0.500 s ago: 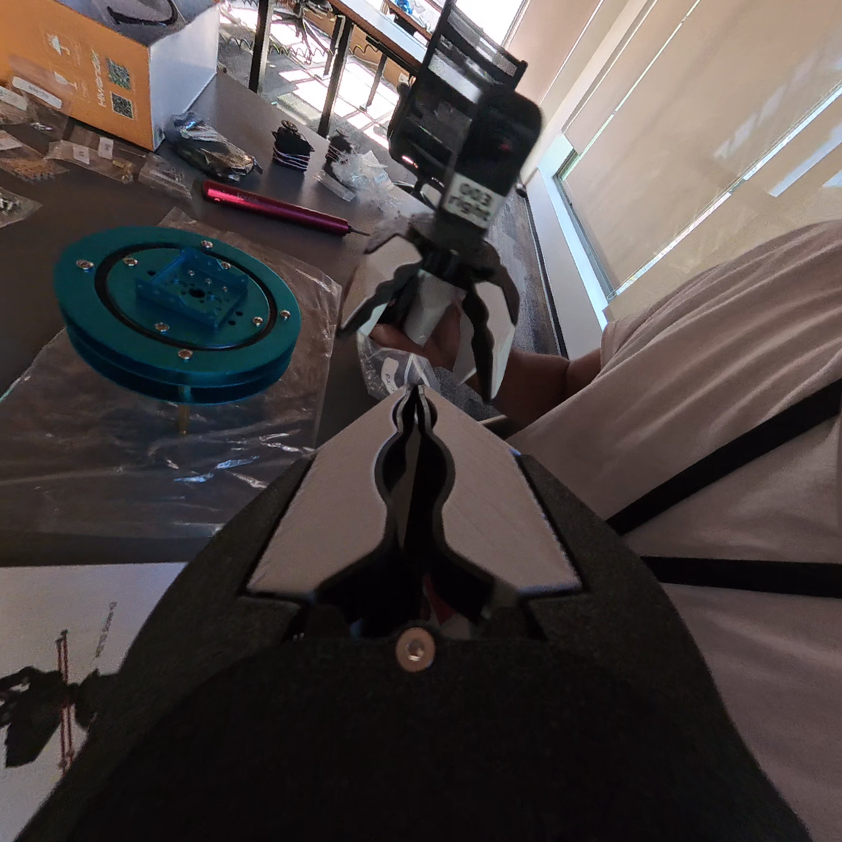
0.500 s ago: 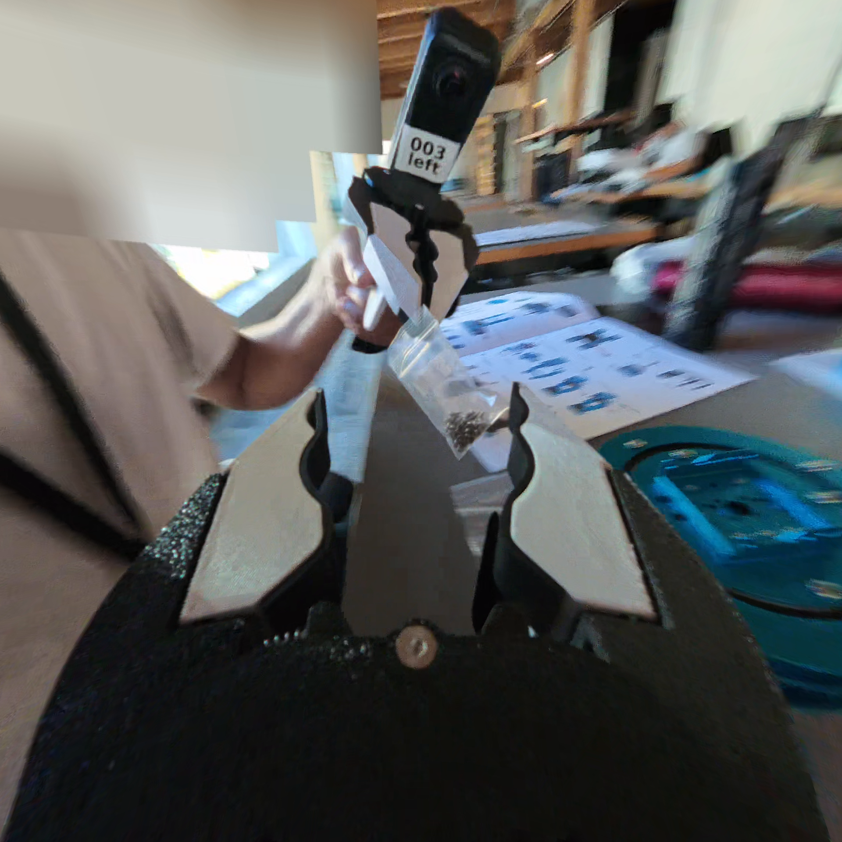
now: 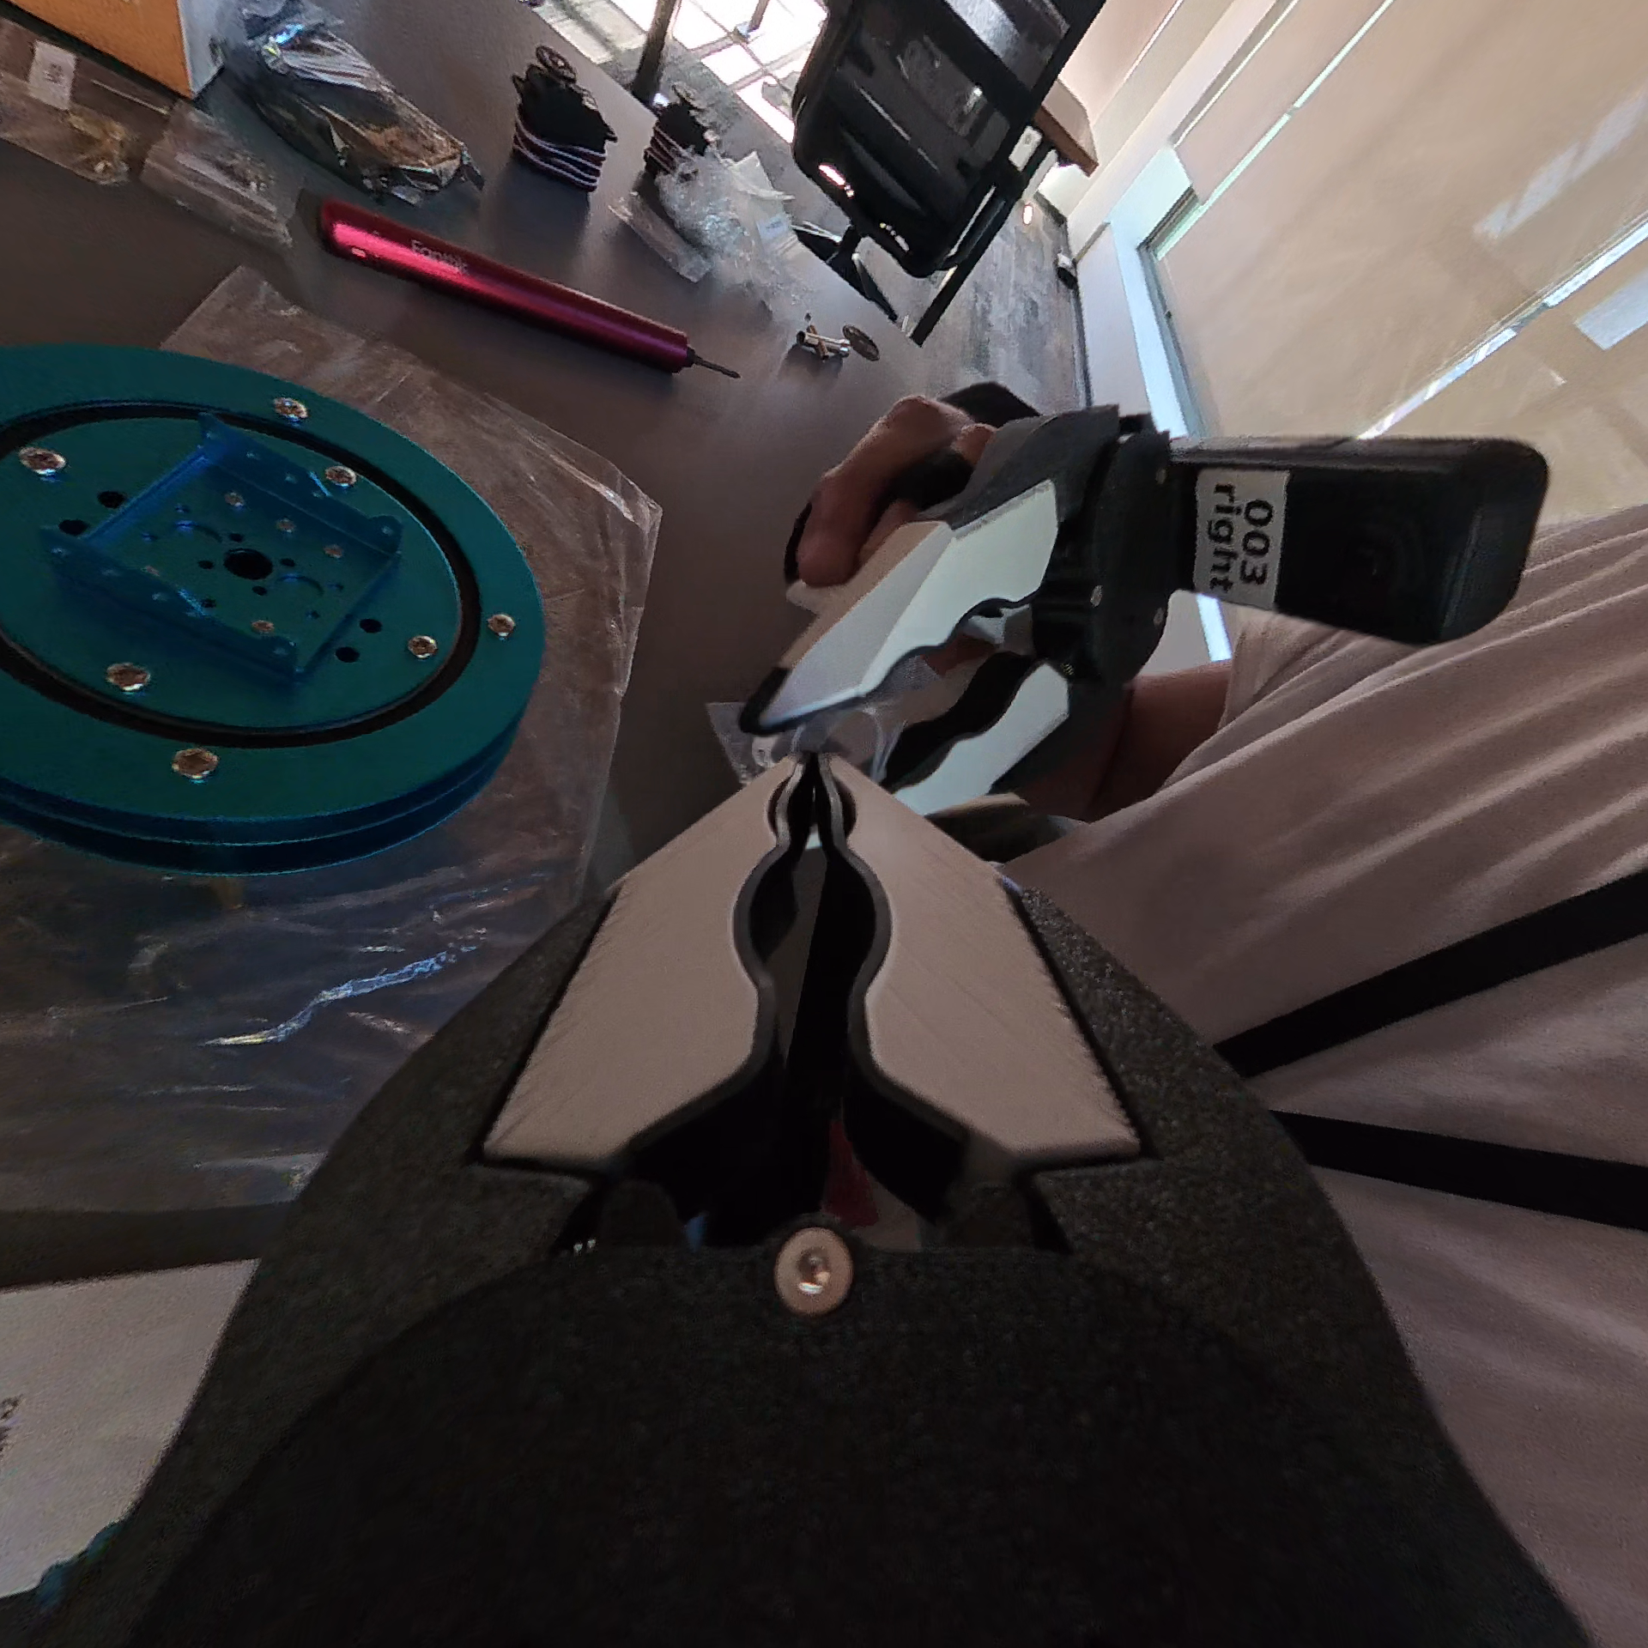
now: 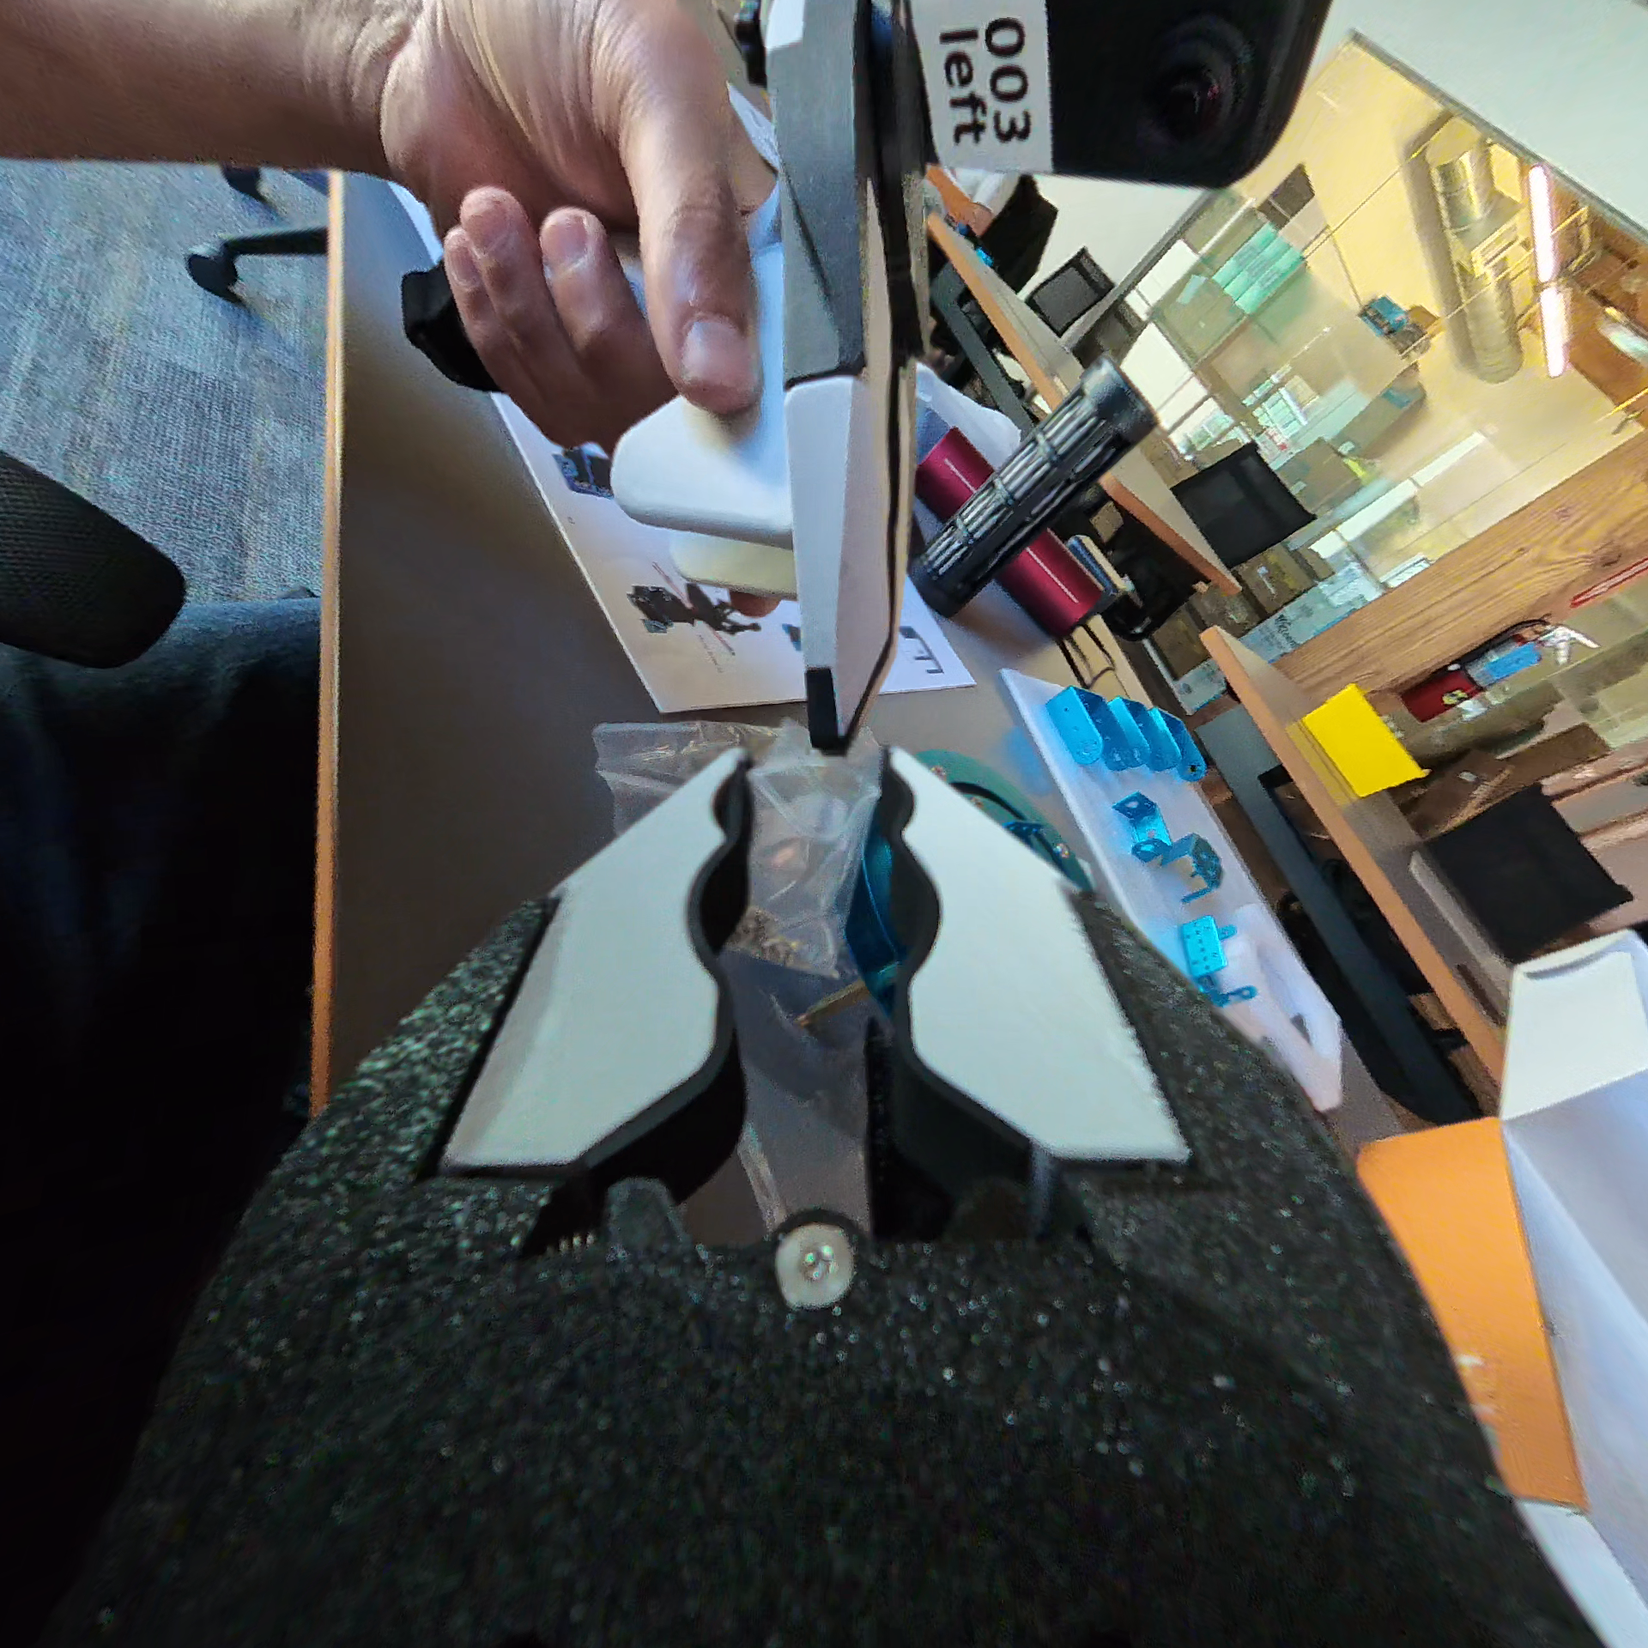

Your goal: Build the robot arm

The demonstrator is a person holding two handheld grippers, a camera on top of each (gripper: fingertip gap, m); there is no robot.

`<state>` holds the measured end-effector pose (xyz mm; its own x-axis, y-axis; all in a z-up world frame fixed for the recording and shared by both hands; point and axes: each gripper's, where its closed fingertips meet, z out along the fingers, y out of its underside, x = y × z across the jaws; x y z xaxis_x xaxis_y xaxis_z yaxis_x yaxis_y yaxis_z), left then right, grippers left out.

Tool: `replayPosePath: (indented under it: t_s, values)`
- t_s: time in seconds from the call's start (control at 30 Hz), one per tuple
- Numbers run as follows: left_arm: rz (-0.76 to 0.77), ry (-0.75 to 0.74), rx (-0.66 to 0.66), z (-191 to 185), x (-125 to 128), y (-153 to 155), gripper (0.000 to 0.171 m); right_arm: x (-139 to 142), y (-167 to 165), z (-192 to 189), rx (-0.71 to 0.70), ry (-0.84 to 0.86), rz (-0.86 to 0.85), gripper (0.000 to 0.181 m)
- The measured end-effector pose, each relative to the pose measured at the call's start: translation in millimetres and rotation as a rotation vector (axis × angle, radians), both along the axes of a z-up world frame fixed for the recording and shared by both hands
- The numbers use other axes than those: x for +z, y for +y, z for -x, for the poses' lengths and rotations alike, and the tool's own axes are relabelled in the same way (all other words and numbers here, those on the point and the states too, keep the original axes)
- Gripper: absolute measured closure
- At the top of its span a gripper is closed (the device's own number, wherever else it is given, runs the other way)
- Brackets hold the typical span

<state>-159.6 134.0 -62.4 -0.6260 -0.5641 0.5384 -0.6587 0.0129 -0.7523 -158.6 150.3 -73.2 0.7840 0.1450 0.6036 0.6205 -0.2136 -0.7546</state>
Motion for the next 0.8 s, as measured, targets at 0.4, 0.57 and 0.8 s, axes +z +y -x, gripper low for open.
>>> replayPosePath:
  t_s: [0.4, 0.57, 0.8]
  values:
    - [-0.188, -0.225, -0.067, 0, 29, -22, 0.171, 18, -44, -31, 0.301, 0.910, -0.075, 0.115]
    - [-0.129, -0.305, -0.086, -5, 59, -28, 0.171, 38, -64, -21, 0.625, 1.288, -0.016, 0.134]
    - [-0.051, -0.284, -0.107, -19, 55, -32, 0.171, 49, -72, -26, 0.702, 1.359, -0.071, 0.178]
